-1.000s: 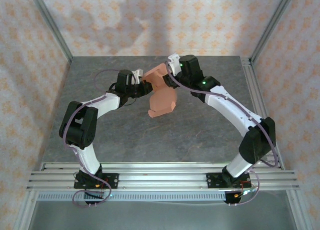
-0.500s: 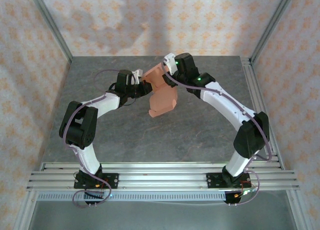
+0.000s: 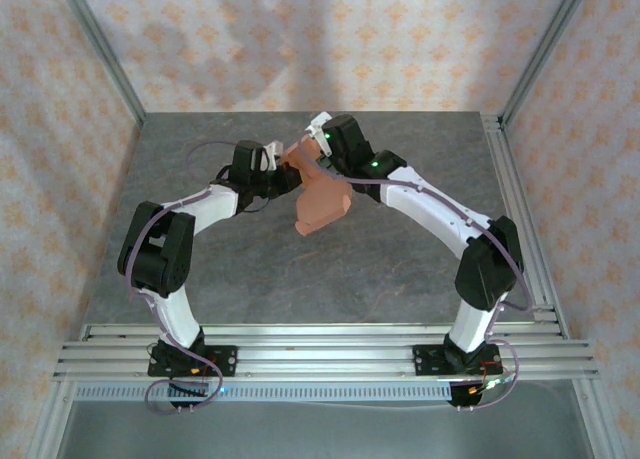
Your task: Fold the paper box
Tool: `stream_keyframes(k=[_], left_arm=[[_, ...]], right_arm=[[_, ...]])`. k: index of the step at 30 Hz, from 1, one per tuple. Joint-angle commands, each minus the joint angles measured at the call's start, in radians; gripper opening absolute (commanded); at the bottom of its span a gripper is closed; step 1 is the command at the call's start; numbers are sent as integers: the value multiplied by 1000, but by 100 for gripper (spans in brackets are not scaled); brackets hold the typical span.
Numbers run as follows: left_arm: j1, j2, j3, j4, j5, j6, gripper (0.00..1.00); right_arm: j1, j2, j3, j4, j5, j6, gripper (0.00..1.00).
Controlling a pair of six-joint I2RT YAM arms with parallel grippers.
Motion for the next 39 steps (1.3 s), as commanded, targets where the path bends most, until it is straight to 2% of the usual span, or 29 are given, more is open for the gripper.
stream_keyframes(k=[1, 7, 11, 17, 22, 27, 33, 36, 39], left_arm=[[-15, -37, 35, 61, 50, 32, 0], [-15, -37, 40, 61, 52, 26, 0], [-15, -35, 41, 61, 53, 22, 0], [-15, -38, 43, 61, 52, 16, 0], [-15, -36, 45, 61, 52, 13, 0], [-15, -36, 45, 58, 52, 14, 0], [-15, -35, 48, 56, 50, 12, 0], [-15, -35, 48, 55, 52, 14, 0], [-15, -32, 52, 54, 52, 12, 0]], right_arm=[[37, 29, -5, 40, 113, -28, 12], [76, 45, -24, 126, 283, -86, 4], [94, 71, -28, 171, 371, -130, 14], [121, 103, -45, 279, 486, -238, 15], [124, 118, -44, 308, 515, -266, 18], [125, 126, -45, 323, 528, -295, 17], [126, 142, -51, 343, 549, -325, 22], [126, 142, -54, 348, 551, -336, 22], [129, 149, -63, 374, 569, -368, 12]])
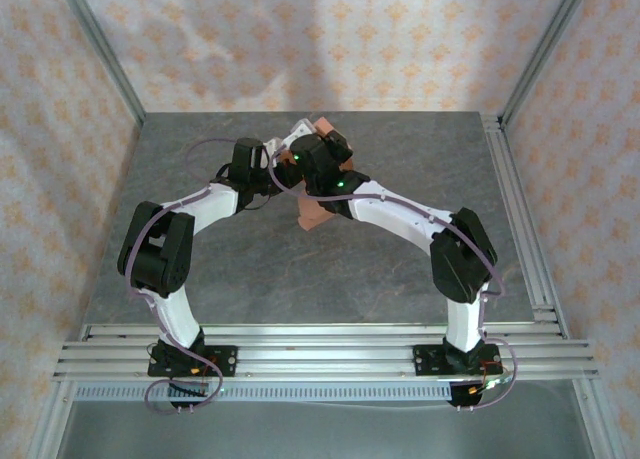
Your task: Fold the paper box
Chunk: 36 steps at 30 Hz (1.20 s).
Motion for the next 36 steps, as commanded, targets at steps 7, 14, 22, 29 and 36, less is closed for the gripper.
stream_keyframes(k=[7, 14, 22, 29, 36], left_arm=[[-15, -34, 39, 39, 47, 9, 0], [-14, -32, 47, 29, 50, 11, 0], [-15, -35, 48, 25, 48, 10, 0], [-15, -35, 57, 17, 47, 10, 0], [-15, -30, 64, 5, 35, 7, 0]], right_arm=[[22, 55, -94, 245, 97, -236, 0], [22, 77, -122, 378, 122, -306, 5], [23, 90, -127, 399, 118, -318, 0], [23, 85, -134, 438, 127, -318, 1], [23, -3, -129, 297, 58, -137, 48]])
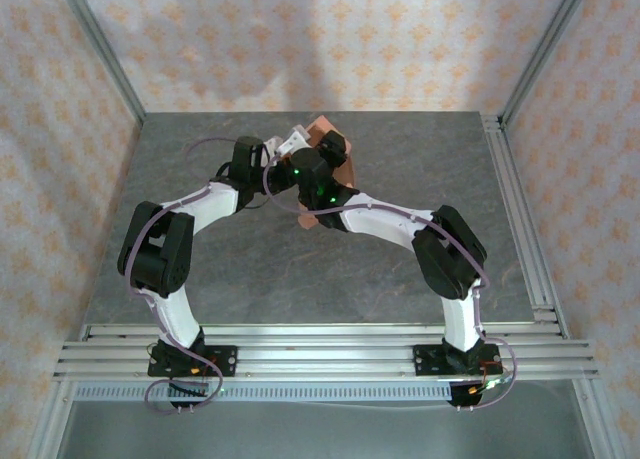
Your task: Fold the paper box
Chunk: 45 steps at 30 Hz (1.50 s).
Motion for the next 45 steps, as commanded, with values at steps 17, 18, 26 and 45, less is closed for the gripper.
stream_keyframes(k=[17, 18, 26, 45], left_arm=[[-15, 12, 71, -38, 5, 45, 0], [-14, 12, 73, -48, 1, 53, 0], [-15, 4, 213, -459, -133, 352, 0], [-78, 174, 604, -1514, -680, 749, 0]], right_arm=[[-128, -489, -153, -427, -780, 735, 100], [-144, -510, -164, -419, -811, 775, 100], [-295, -593, -249, -401, -937, 1035, 100], [-368, -574, -358, -436, -970, 1046, 100]])
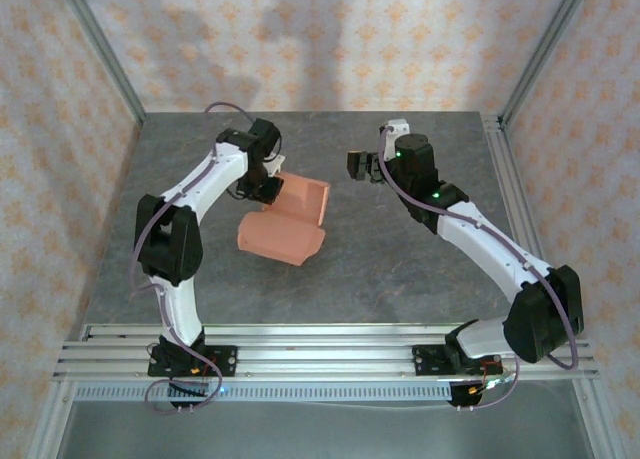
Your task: Fold the paper box
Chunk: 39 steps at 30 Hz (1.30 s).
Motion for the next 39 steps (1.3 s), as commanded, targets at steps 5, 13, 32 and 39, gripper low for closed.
stream_keyframes(k=[5, 13, 32, 39], left_arm=[[-33, 109, 89, -330, -179, 106, 0], [-40, 284, 210, -478, -181, 156, 0], [-65, 456, 437, -596, -192, 201, 46], [-65, 323, 410, -481, -162, 199, 74]], right_arm=[[-4, 17, -32, 16, -17, -24, 100], [-7, -12, -76, 25, 2, -45, 100], [-15, 3, -71, 22, -8, -47, 100], [-15, 50, -40, 21, -36, -44, 100]])
